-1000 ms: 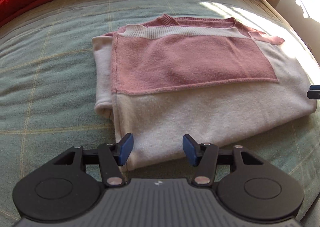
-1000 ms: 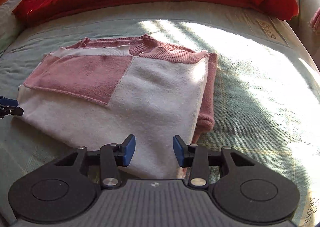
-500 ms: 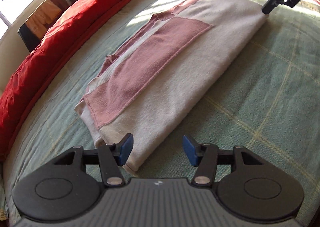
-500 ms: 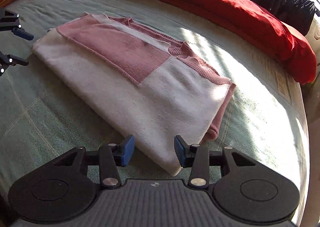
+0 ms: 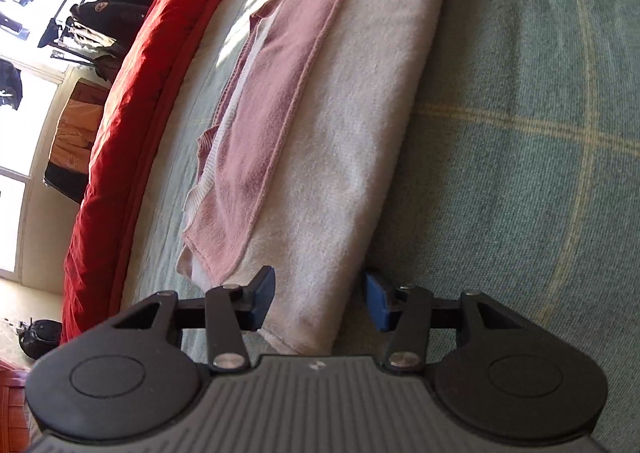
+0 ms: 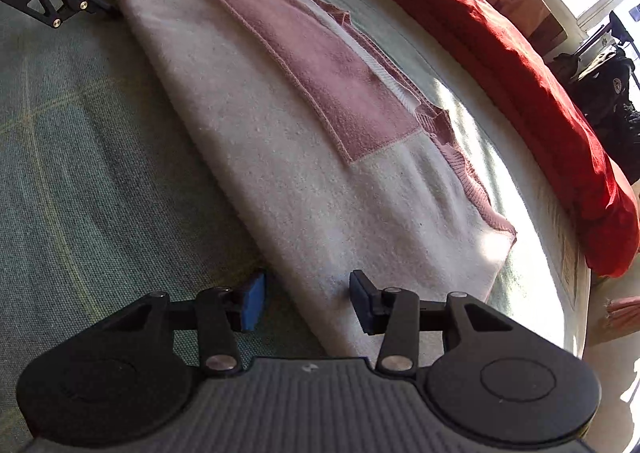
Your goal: Fold clothes
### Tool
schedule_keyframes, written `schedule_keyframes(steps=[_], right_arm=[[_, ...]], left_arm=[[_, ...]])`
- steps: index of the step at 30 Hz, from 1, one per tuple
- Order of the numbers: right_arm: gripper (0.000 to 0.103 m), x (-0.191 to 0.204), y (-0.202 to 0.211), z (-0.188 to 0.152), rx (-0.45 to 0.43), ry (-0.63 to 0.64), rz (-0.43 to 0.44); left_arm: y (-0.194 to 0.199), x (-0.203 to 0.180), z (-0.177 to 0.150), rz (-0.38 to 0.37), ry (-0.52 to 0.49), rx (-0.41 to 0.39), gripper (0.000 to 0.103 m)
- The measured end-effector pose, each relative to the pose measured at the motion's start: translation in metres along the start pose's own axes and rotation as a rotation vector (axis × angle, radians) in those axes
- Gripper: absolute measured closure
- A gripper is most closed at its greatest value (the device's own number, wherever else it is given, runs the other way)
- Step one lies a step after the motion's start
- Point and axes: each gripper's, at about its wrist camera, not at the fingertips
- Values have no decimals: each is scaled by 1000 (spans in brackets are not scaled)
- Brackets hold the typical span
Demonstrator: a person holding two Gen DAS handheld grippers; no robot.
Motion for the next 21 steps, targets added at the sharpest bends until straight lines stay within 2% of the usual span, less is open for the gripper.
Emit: schedule_keyframes(steps=[3,8,11,14,18,21], right_arm=[[48,5,-3,-4,-7,60,-59],[48,10,-9,-20,5,187,-188],[48,10,-17,-23,7,239,-247],[48,12,-29,-10,-16,261,-293],[48,7,-39,12,-41,251,-300],[48,2,-39,11,-44,272,-292]], left_arm=[[-7,-9,-4,68,-81,-15,53],[-21,-11,-11,145,-115,-3,53],[-28,-11,-8,164,-129,3,53],[-36,-8,4,171,-120,10,53],[-45,-2,14,175,-132,6,53],[-47,0,8,176,-155,-6,53]])
Point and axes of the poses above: each gripper's, at about its wrist camera, not at the fingertips, and y roughly against the way its jaws point, x to its left, z to its top, and after that the axes turned 3 degrees about x, right-handed
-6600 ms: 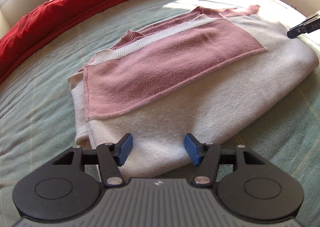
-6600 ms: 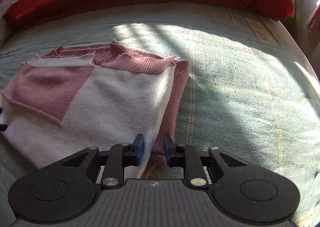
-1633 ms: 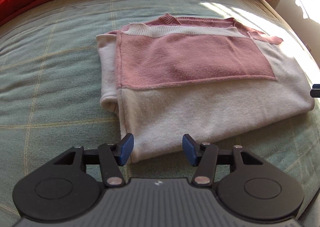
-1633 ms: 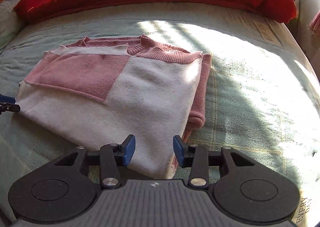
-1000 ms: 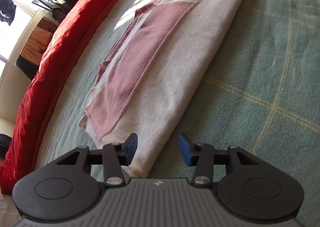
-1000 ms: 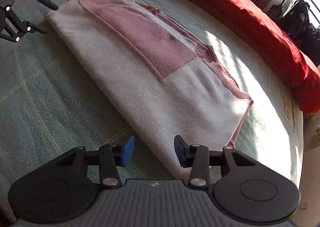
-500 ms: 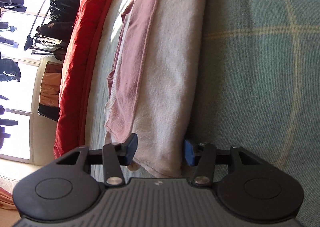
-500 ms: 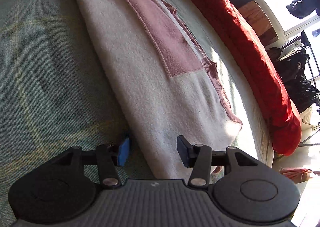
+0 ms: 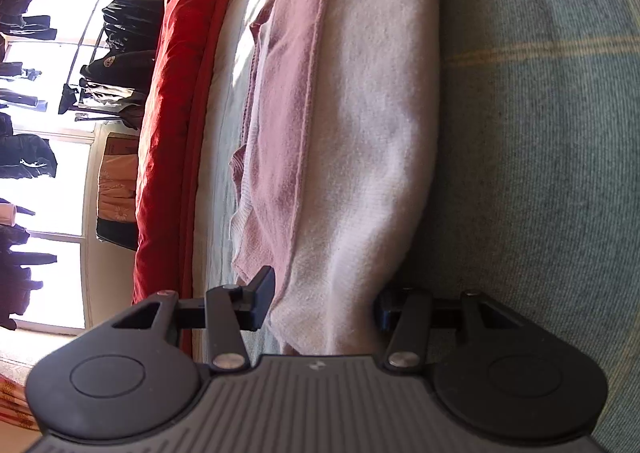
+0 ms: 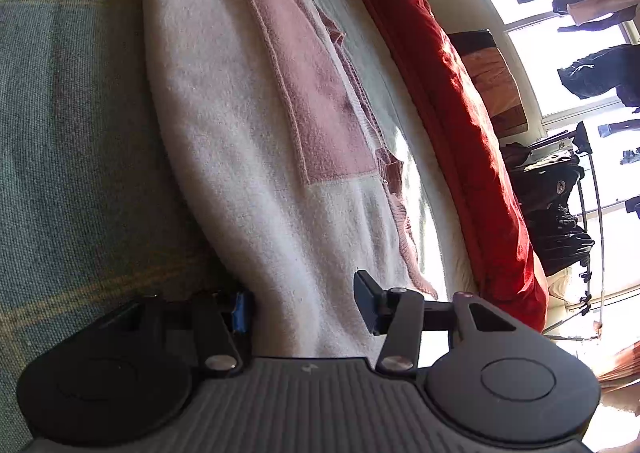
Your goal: Fold clothes
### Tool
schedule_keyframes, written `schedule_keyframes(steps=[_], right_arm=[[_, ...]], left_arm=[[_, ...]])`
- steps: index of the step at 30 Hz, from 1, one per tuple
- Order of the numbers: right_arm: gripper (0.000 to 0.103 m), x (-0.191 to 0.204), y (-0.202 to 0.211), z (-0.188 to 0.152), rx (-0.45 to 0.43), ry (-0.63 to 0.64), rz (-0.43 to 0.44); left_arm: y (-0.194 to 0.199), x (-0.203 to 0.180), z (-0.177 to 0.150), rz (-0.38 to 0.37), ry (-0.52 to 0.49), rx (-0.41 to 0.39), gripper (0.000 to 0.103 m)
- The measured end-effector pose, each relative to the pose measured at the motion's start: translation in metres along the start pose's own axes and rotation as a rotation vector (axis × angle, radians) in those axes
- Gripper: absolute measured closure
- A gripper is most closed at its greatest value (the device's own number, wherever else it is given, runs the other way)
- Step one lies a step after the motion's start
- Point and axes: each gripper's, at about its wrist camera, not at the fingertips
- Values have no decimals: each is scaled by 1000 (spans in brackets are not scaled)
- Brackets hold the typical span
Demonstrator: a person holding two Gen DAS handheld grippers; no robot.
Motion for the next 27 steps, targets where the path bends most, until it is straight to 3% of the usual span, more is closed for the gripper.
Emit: schedule_keyframes(steps=[6,10,13,14,17,27], right_arm=[[48,7,-2,-36,35,54,-47],[49,1,-15,-22,31,48,-54],[63,-5,-22,-12,24,51,-14],[77,-7,-23,-10,25,52,9],[84,-8,-23,-9,24,55,27],[87,-28,-16,-7,26,-9,103]], left_arm=[[-10,-5,-18,31,-21,2,53],[-22,-6,-6,46,-66,1,57],[-24,-3,-3,14,-63,7,81],[-25,-2,-2,4,-62,9,87],[-25,3,-2,-29,-43,11,94],[-26,33,-4,-101,7,2,97]])
Point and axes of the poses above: each gripper's, at about its wrist camera, not at the fingertips, and y roughly against the way its jaws point, x to its left, z to its top, and after that the axes turned 3 degrees about x, right-handed
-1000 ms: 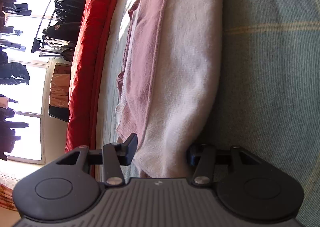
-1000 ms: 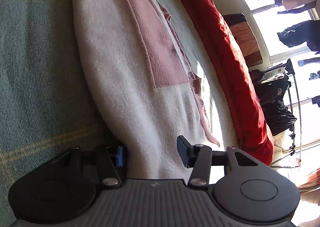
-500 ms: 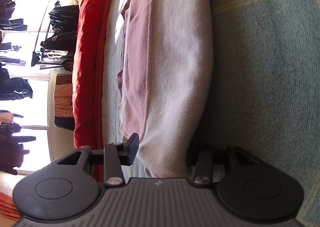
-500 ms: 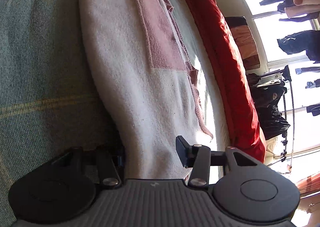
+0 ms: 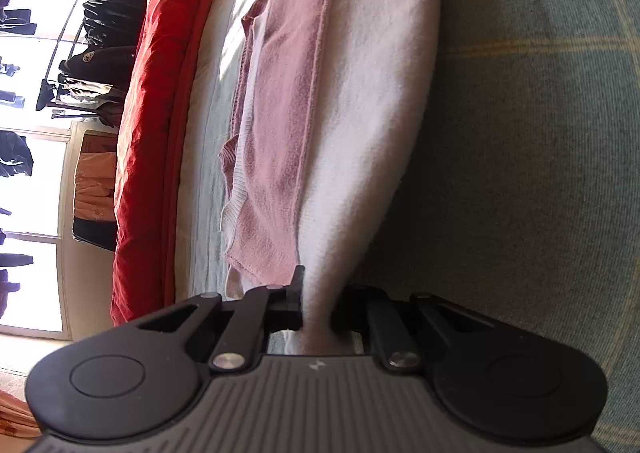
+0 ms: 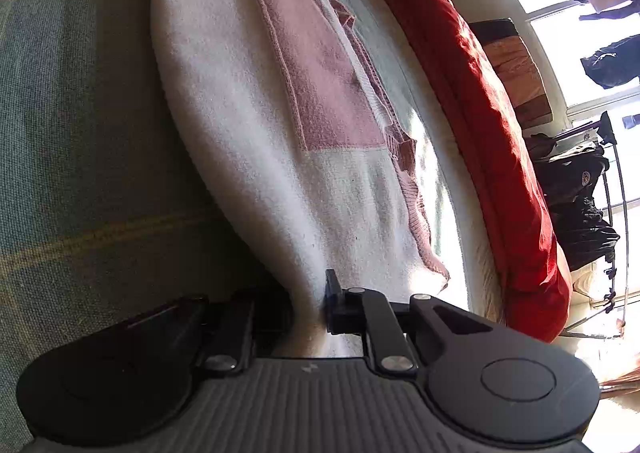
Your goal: Fold clothes
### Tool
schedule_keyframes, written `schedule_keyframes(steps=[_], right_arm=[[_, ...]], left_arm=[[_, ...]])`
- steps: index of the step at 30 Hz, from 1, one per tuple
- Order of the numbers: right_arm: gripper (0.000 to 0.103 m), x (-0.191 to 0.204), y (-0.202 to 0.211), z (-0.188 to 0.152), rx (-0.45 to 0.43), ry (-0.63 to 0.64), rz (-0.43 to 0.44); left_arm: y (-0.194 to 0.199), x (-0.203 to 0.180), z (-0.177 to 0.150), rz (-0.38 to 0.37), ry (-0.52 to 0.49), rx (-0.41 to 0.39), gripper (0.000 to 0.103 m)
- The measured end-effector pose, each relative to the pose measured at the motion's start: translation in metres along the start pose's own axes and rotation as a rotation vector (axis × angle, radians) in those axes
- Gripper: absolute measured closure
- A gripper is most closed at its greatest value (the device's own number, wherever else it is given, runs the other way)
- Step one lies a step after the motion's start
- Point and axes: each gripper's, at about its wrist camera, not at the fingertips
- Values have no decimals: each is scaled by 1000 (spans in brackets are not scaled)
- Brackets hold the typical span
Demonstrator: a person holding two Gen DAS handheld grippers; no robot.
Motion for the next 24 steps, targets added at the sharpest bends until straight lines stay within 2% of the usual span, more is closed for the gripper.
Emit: schedule_keyframes(steps=[7,14,19,24], right_arm=[[89,-17,16,2,-2,-18,24],[90,-31,36,0,5,-29,65],[91,-31,62,-5,7,-21,108],[91,-12,95,-7,17,11,145]], left_arm=[[9,21,3,-6,15,-11,97],[32,30,4,-49,14,-37,97],[67,19,1,-78,-7,-49,97],[107,1,-3,-102,-28,-55,97]])
Point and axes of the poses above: each gripper's, at about its wrist camera, not at the fingertips, and y roughly against the way its jaws point, x to its left, z to its top, and after that the axes turned 3 degrees about x, right-handed
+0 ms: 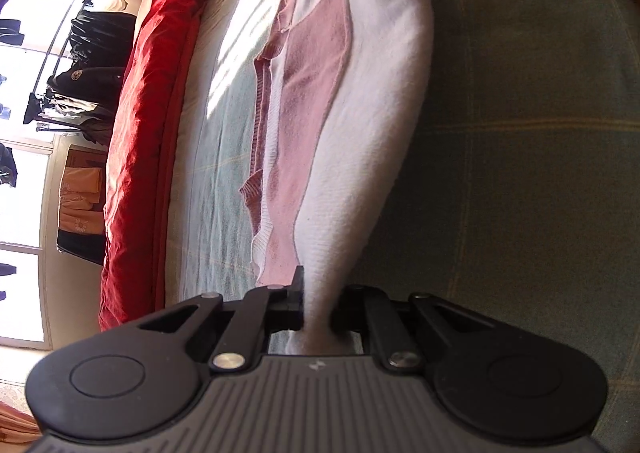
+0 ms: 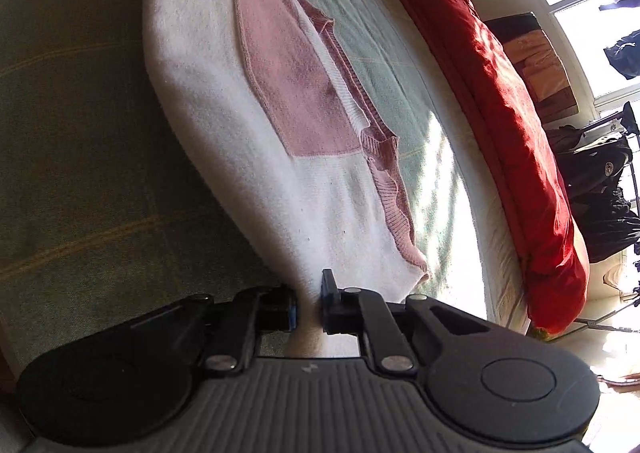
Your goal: Fold clothes
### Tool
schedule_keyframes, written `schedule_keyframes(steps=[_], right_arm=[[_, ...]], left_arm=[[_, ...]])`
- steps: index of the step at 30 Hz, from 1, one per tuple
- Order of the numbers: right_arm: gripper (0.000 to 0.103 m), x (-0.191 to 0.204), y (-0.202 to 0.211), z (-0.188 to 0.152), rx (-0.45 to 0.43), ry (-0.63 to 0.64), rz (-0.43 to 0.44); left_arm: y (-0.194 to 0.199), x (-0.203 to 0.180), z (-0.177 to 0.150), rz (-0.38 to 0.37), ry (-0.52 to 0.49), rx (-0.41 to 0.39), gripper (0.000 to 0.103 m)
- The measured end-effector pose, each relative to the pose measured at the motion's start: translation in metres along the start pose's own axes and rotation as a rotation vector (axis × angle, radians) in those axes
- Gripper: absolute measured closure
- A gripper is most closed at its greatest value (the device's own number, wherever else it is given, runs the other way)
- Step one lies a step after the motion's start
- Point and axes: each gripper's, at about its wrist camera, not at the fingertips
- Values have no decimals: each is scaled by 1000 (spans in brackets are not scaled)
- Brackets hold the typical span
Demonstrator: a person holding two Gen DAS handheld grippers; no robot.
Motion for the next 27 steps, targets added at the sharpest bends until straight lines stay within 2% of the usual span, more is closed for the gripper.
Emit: schedule_keyframes(steps=[6,14,19,21,25,27], right_arm=[[91,26,29,-8,16,5,45],[91,50,27,-13,43,10,74],[89,45,3,-13,54,9,91],[79,44,-7,-13,86,13,114],[75,41,-2,-23,86,5,158],[75,28,1,-30,90,-25,189]], left_arm=[[36,-28,-5,-34,-4,-3,97],[45,-64,-7,-72,30,-5,97],[30,-63,-7,-120,90,17,95],[27,-61,-7,-133,103,27,91],[38,-54,-8,-152,113,32,84],[48,-47,-12,-194,138,29,83]])
Point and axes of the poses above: each gripper's, at about its wrist camera, not at the fingertips, and y roughly against the way its jaws point, x to its left, z to its top, and after that the axes turned 3 degrees about x, right-handed
